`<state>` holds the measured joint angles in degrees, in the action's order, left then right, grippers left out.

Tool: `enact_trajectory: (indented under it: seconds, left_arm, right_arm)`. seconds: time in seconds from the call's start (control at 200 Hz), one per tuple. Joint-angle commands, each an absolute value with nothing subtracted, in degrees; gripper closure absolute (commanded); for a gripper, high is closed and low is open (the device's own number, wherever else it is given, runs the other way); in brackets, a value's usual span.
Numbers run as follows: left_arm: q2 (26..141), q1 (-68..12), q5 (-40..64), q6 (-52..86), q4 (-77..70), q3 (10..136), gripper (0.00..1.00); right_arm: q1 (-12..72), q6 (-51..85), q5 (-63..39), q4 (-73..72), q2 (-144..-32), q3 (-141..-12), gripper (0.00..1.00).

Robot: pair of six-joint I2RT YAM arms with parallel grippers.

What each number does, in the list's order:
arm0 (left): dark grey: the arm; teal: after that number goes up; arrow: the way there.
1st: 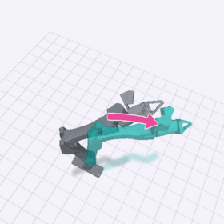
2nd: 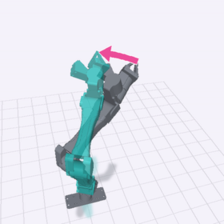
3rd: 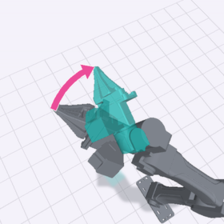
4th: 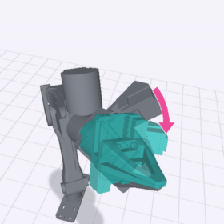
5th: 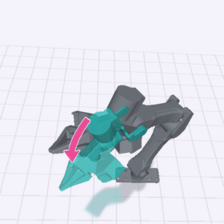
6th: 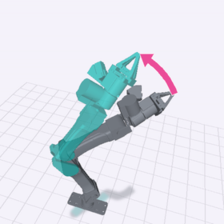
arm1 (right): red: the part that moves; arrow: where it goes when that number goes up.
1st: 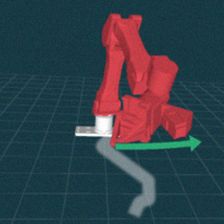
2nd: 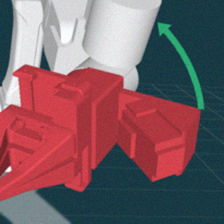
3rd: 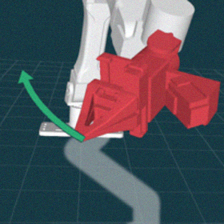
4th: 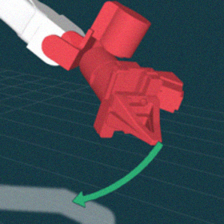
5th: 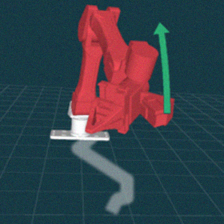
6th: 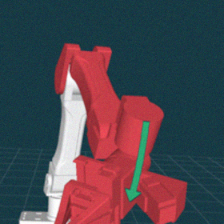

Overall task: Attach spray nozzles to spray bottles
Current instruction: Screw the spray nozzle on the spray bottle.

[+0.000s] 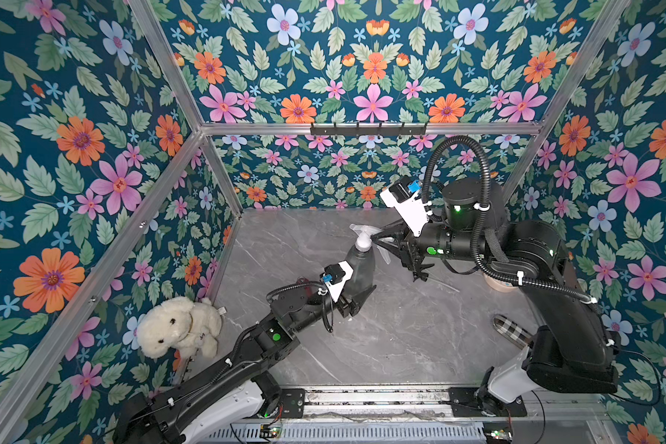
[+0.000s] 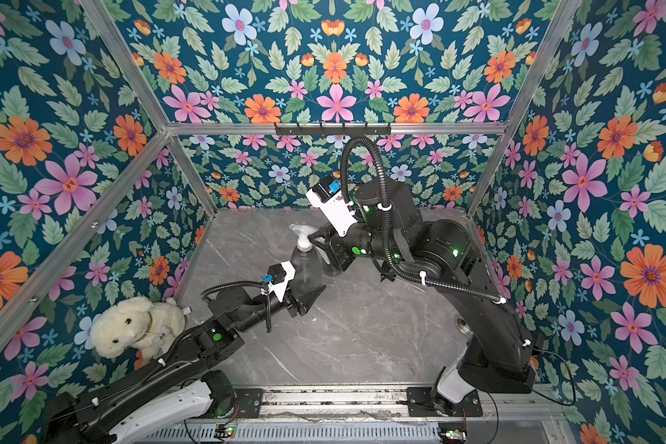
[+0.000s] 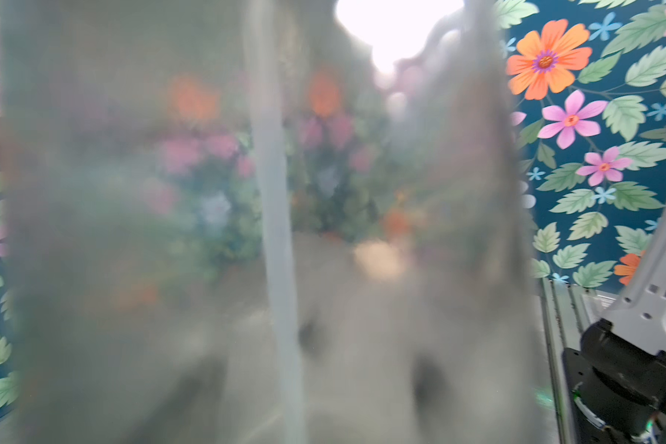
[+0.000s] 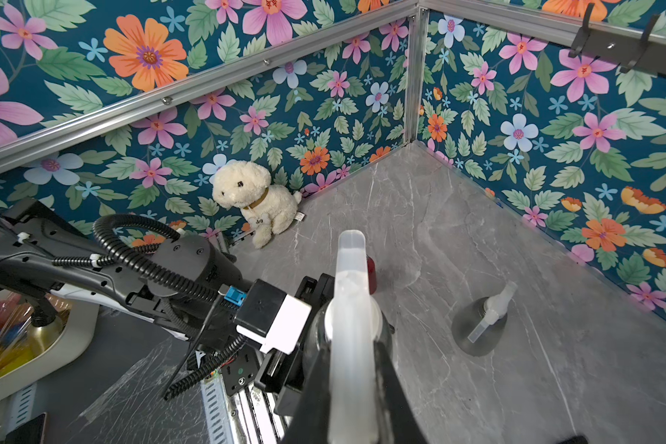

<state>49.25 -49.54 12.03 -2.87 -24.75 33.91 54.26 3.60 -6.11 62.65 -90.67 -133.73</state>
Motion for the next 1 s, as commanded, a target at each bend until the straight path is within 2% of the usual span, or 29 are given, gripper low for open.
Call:
enact_trajectory:
  seconds: [0.0,0.125,0.165,0.22,0.32,0.635,0.9,0.945,0.995]
  left_arm:
    - [49.2,-49.7,11.8,-5.4,-30.3,35.0,1.00]
    - [49.6,-49.7,12.1,-5.3,-30.4,34.8,1.00]
    - [49.7,-49.6,12.3,-5.1,-30.3,34.8,1.00]
    - [49.9,-49.7,12.3,-5.1,-30.2,34.9,1.00]
    - [49.9,-49.7,12.4,-4.9,-30.2,34.9,1.00]
    - [50.2,-49.6,12.3,-4.1,-30.0,34.8,1.00]
    - [50.0,-49.6,12.0,-3.9,-30.6,34.7,1.00]
    - [50.1,-49.6,12.4,-4.0,-30.4,34.8,1.00]
    - [50.2,-49.6,12.9,-4.1,-30.1,34.9,1.00]
  right_arm:
    - [54.4,6.8,-7.1,69.7,-92.2,-133.5,1.00]
    - [54.4,6.8,-5.7,69.2,-92.0,-134.2,0.98]
    - [54.4,6.7,-5.1,69.2,-92.2,-135.1,0.93]
    - [54.4,6.4,-4.5,69.2,-92.4,-136.5,0.82]
    - [54.5,6.1,-3.6,69.6,-93.2,-139.0,0.71]
    - [54.5,5.6,-3.1,67.9,-93.6,-142.1,0.51]
    - [54.8,5.4,-3.4,68.1,-93.0,-142.6,0.46]
    - [54.8,5.5,-3.9,68.8,-93.2,-143.1,0.47]
    - [54.8,5.5,-4.2,70.4,-93.8,-144.6,0.53]
